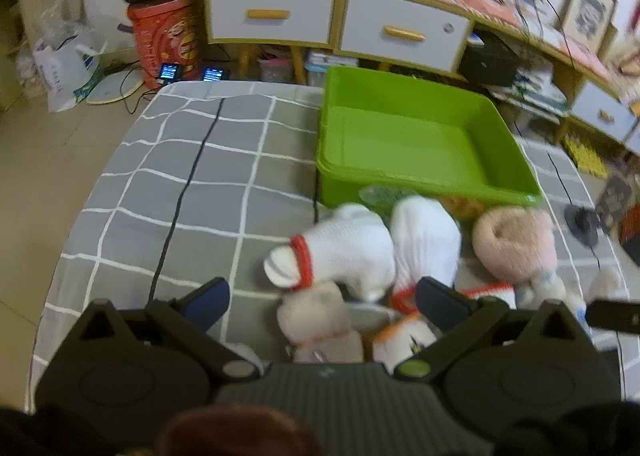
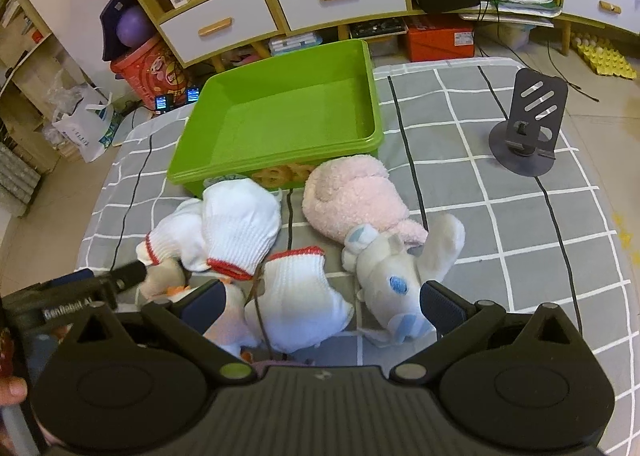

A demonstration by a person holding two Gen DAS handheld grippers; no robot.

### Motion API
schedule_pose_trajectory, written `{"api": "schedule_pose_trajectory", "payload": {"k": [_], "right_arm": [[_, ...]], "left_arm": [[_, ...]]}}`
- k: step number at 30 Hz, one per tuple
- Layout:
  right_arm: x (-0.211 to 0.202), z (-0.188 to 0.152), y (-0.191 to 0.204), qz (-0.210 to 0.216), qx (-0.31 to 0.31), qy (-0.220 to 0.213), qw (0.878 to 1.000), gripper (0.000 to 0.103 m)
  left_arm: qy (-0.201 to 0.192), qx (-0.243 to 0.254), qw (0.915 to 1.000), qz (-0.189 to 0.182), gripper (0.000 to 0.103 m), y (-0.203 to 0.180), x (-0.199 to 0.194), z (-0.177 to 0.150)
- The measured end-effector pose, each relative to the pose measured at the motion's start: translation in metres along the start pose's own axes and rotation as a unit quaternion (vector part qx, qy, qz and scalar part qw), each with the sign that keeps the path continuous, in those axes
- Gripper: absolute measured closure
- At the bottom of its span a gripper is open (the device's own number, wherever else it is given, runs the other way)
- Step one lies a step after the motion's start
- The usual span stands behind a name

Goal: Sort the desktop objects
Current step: 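Grasp the white sock with the left tool while the right tool grasps the pink fluffy plush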

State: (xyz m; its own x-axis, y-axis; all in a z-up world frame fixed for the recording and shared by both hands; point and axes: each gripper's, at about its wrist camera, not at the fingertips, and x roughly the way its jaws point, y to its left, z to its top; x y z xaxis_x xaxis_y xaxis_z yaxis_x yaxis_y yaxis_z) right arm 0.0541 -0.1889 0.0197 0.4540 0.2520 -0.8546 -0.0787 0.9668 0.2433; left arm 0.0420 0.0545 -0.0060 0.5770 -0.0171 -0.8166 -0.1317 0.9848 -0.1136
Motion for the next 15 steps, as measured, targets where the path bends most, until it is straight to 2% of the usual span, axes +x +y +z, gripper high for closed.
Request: {"api": "schedule_pose_trajectory", "payload": {"k": [6, 15], "right_arm": [[0.02, 0.01, -0.009, -0.01, 0.005, 0.008, 1.0, 0.0], [0.045, 0.026, -0.023, 0.004, 0.04, 0.004, 0.999, 0.001]], "left_arm": [[0.007, -0.013, 0.9998, -0.017, 0.001, 0.01, 0.021, 0.015], [0.02, -0.011, 0.998, -0.058, 0.001, -0.004, 0.044, 0.033]]}}
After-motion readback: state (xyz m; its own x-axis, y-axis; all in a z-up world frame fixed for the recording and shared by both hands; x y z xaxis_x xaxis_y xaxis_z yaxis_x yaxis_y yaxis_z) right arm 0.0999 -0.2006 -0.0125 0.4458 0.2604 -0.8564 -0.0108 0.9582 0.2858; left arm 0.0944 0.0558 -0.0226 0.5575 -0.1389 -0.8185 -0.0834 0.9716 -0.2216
